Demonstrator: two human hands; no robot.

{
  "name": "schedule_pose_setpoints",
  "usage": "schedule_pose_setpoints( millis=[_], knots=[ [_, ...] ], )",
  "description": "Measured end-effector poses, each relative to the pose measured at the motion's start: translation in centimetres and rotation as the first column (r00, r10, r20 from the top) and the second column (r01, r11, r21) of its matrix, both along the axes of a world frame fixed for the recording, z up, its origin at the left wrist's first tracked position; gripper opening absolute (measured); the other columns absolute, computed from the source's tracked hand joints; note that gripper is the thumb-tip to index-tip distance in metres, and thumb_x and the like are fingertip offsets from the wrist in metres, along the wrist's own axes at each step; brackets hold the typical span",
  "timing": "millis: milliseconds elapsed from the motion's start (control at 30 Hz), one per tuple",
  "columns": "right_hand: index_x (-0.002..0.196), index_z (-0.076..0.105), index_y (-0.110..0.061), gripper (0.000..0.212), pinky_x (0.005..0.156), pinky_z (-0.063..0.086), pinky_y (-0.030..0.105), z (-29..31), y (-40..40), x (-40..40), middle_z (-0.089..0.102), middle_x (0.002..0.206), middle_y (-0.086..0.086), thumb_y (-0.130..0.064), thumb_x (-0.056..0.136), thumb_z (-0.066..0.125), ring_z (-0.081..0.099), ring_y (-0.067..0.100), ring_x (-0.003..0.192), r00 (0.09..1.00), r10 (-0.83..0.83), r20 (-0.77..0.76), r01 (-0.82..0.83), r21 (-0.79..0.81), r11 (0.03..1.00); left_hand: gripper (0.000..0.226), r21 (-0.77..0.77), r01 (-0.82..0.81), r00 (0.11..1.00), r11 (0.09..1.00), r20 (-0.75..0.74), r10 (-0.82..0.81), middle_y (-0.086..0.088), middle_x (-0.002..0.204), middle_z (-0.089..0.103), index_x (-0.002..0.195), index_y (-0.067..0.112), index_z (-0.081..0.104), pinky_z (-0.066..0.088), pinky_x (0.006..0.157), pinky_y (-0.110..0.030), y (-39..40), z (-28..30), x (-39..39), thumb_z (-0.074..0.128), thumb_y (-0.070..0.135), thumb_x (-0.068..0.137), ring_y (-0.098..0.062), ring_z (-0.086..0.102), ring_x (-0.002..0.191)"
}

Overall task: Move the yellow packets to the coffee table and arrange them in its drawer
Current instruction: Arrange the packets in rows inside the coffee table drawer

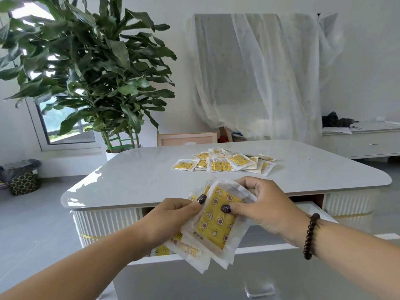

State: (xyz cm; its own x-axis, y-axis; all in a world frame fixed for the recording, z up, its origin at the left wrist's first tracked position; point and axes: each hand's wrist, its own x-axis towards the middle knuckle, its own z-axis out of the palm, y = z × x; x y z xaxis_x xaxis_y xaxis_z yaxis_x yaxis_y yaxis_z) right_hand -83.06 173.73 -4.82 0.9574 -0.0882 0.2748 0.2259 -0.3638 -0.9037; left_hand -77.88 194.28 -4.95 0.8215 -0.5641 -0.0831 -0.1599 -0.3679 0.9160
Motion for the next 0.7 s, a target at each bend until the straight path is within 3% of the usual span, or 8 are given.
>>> schedule_pose_setpoints(
  millis=[100,200,300,400,500,600,700],
  knots=[
    [0.092,0.069,-0.012,0.023,0.077,0.058,0.026,-0.1,0.0,0.1,0.074,0.091,0.002,-0.005,0.072,0.080,0.069,0.017,0.089,0.999,-0.002,0.042,0.005,-0.057,0.998,0.041,-0.020,0.070,0.998,0.997,-0.001,-0.070,-0.002,0.098,0.077,0.103,0.017,0.074,0.059,0.079,-0.034,0.0,-0.1,-0.3,0.065,0.046,0.075,-0.022,0.074,0.089],
    [0.089,0.069,-0.014,0.021,0.076,0.057,0.024,-0.3,0.0,0.2,0.074,0.090,0.000,-0.006,0.072,0.080,0.068,0.014,0.089,0.998,-0.017,0.064,0.023,-0.099,0.995,0.027,0.055,0.013,0.995,0.998,0.102,-0.019,0.005,0.098,0.076,0.104,0.025,0.072,0.060,0.082,-0.035,-0.4,-0.5,-0.1,0.076,0.029,0.079,-0.015,0.074,0.086],
    [0.093,0.067,-0.024,0.028,0.077,0.054,0.019,-0.5,0.2,0.2,0.070,0.091,-0.010,-0.014,0.072,0.081,0.064,0.004,0.087,0.991,-0.054,0.125,0.081,-0.225,0.971,0.020,0.149,-0.004,0.975,0.989,0.220,-0.029,0.012,0.098,0.073,0.102,0.031,0.071,0.060,0.080,-0.029,-0.6,-0.7,0.0,0.074,0.029,0.082,-0.009,0.073,0.084],
    [0.114,0.056,-0.038,0.054,0.074,0.045,0.008,-0.5,0.2,0.1,0.054,0.100,-0.020,-0.021,0.070,0.083,0.053,0.003,0.083,0.971,-0.046,0.233,0.149,-0.445,0.883,0.019,0.283,-0.017,0.915,0.959,0.391,-0.100,0.017,0.098,0.063,0.101,0.032,0.071,0.058,0.076,-0.020,-0.6,-0.8,0.1,0.071,0.034,0.082,-0.005,0.067,0.086],
    [0.135,0.042,-0.039,0.075,0.082,0.040,0.009,-0.7,0.0,0.1,0.037,0.114,-0.017,-0.026,0.072,0.081,0.045,0.005,0.087,0.948,0.080,0.308,0.153,-0.663,0.733,0.021,0.464,-0.047,0.829,0.885,0.513,-0.225,0.015,0.100,0.054,0.101,0.033,0.067,0.055,0.081,-0.027,-0.4,-0.8,0.0,0.064,0.041,0.081,-0.007,0.059,0.090],
    [0.129,0.055,-0.028,0.056,0.093,0.036,0.020,-1.0,-0.1,0.3,0.052,0.115,-0.009,-0.030,0.077,0.076,0.044,0.010,0.102,0.931,0.212,0.299,0.139,-0.824,0.549,0.022,0.597,-0.067,0.739,0.799,0.568,-0.363,0.011,0.100,0.051,0.101,0.031,0.062,0.051,0.083,-0.035,-0.4,-0.9,-0.3,0.057,0.044,0.084,-0.011,0.056,0.091],
    [0.111,0.064,-0.028,0.025,0.089,0.040,0.020,-0.9,0.2,-0.2,0.059,0.106,-0.011,-0.027,0.086,0.066,0.051,0.006,0.098,0.977,0.187,0.097,-0.035,-0.799,0.600,0.021,0.648,-0.102,0.688,0.754,0.593,-0.417,0.012,0.101,0.048,0.101,0.032,0.060,0.051,0.082,-0.036,-0.5,-0.8,-0.8,0.054,0.045,0.086,-0.014,0.057,0.091]
  ],
)
